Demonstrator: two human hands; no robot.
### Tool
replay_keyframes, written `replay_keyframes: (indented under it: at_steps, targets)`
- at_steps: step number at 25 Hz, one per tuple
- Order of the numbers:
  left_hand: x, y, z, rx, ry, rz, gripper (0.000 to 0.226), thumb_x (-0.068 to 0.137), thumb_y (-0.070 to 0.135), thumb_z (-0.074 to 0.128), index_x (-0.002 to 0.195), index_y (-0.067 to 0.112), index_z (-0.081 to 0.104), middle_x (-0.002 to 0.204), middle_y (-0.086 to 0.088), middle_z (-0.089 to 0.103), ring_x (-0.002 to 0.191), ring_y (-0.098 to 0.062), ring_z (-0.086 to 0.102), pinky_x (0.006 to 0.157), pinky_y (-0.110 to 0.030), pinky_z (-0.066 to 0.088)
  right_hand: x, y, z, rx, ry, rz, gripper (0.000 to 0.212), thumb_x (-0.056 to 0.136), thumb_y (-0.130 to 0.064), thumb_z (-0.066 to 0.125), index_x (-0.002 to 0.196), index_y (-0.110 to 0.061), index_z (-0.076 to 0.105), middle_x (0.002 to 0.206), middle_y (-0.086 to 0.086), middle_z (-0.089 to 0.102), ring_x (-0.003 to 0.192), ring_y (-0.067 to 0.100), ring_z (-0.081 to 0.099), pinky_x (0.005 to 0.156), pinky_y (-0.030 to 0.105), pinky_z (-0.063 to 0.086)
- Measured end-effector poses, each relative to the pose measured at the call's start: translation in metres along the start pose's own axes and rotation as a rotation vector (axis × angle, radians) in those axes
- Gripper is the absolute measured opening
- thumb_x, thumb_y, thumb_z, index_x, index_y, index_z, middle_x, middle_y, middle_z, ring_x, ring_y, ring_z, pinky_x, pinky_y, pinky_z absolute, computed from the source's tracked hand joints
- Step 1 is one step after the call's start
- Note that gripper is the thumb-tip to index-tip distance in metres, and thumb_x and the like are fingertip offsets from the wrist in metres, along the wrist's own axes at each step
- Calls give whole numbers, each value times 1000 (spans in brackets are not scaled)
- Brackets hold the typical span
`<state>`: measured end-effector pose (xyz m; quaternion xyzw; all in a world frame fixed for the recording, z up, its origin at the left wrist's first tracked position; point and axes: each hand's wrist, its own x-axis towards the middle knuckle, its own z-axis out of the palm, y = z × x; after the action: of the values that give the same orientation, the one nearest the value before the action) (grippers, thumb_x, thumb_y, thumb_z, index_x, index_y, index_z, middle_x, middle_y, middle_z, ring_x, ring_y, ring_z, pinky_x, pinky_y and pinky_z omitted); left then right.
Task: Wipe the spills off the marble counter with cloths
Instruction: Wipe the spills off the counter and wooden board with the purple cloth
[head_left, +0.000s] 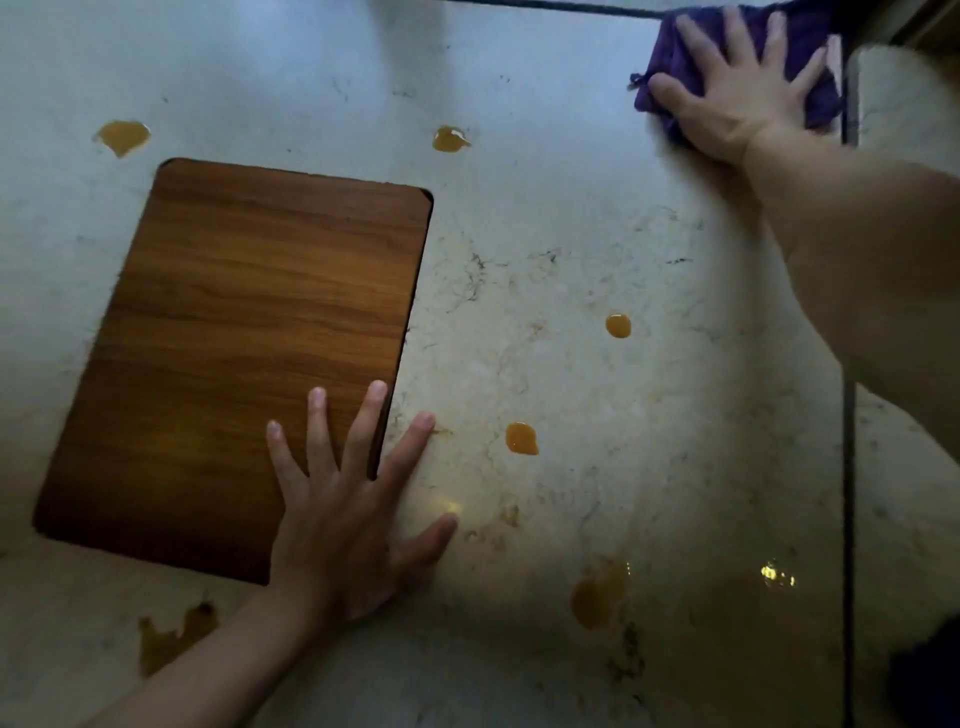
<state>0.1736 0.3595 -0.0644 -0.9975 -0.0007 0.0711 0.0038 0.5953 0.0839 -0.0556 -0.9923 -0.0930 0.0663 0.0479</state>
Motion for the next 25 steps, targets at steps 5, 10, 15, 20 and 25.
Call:
replay_keyframes:
  at_steps: [5,10,15,20,25]
  targets:
    - [-4,-3,3,27,-5,25,89,84,84,22,156,32,22,164,-17,19,142,-59,20,102,-83,19,-73,-33,13,-13,-48,-163,70,85,-82,13,149,-56,3,166,-7,-4,151,32,-7,113,69,-5]
    - [0,-4,6,-14,2,21,88,82,85,19,155,35,22,165,-15,18,142,-60,17,103,-83,16,-216,-60,34,10,-92,-188,66,87,-79,16,149,-58,2,166,-11,-3,152,28,-7,114,68,-4]
    - [-2,-5,3,-79,0,27,91,76,90,8,153,42,12,167,-8,3,147,-56,2,108,-81,4,-433,-77,69,3,4,21,67,90,-77,17,151,-55,2,166,-10,0,152,29,-2,115,67,1]
    - [-3,-14,-7,-178,-90,83,84,80,88,24,151,44,10,167,-3,-4,147,-53,-9,109,-79,-3,-602,-137,93,23,-32,385,68,87,-78,4,149,-54,-13,164,-10,-13,151,28,-11,115,67,-4]
    - [1,-35,-24,-240,-11,138,63,88,74,35,139,37,36,155,-4,28,140,-41,27,107,-71,23,-612,-199,103,52,-6,494,73,90,-75,14,155,-45,0,166,-3,-4,151,37,-2,110,74,6]
